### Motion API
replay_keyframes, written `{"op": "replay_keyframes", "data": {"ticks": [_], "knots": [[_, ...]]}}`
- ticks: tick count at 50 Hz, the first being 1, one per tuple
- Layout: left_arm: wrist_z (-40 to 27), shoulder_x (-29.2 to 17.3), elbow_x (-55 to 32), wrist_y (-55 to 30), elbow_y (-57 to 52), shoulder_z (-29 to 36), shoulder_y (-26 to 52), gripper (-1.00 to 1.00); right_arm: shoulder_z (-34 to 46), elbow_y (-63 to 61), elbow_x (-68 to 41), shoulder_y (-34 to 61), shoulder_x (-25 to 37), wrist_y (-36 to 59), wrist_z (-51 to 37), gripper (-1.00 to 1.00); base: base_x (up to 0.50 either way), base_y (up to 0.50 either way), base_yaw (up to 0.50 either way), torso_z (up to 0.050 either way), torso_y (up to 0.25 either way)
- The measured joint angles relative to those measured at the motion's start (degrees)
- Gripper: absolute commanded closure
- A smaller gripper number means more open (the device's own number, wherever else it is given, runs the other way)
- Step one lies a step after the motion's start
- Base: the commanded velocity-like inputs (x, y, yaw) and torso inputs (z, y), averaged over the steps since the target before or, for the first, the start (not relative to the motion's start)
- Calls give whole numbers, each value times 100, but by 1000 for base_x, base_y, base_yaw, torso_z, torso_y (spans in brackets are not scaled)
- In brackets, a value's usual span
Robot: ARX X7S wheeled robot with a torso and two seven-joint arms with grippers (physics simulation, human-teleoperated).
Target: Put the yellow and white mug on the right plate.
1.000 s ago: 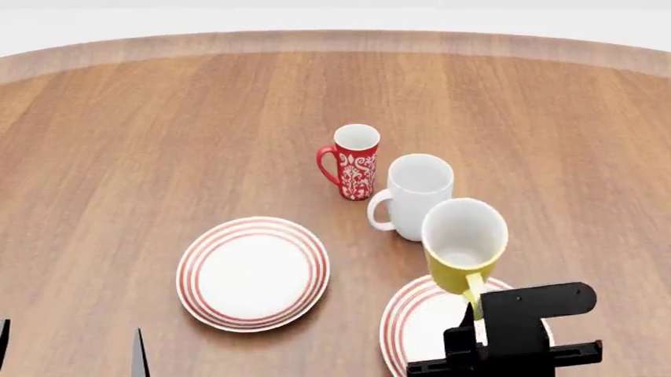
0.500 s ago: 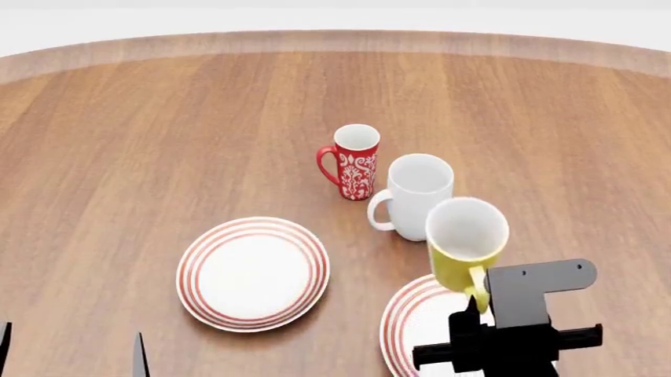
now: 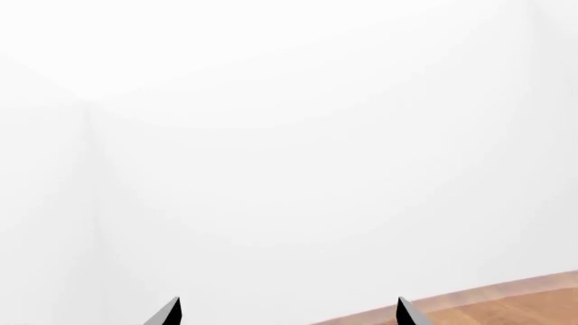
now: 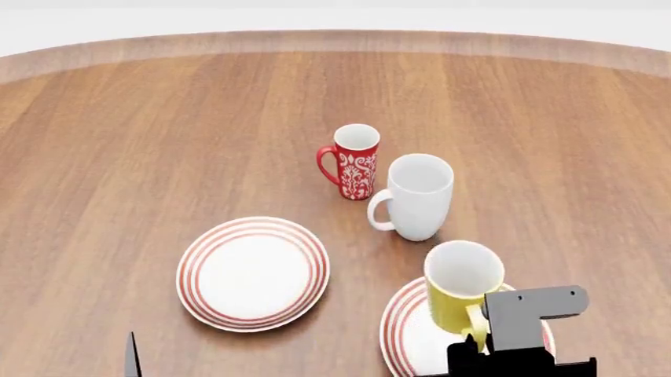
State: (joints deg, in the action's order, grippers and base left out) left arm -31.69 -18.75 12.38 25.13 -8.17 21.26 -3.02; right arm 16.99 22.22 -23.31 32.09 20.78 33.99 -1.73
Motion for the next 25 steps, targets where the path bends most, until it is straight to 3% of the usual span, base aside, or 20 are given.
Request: {"op": "replay_keyframes", "data": {"ticks": [25], "knots": [[-220,20,87,386,549,113,103,-100,92,851,195,305,-67,-336,36,100,0,0,0,0,0]]}}
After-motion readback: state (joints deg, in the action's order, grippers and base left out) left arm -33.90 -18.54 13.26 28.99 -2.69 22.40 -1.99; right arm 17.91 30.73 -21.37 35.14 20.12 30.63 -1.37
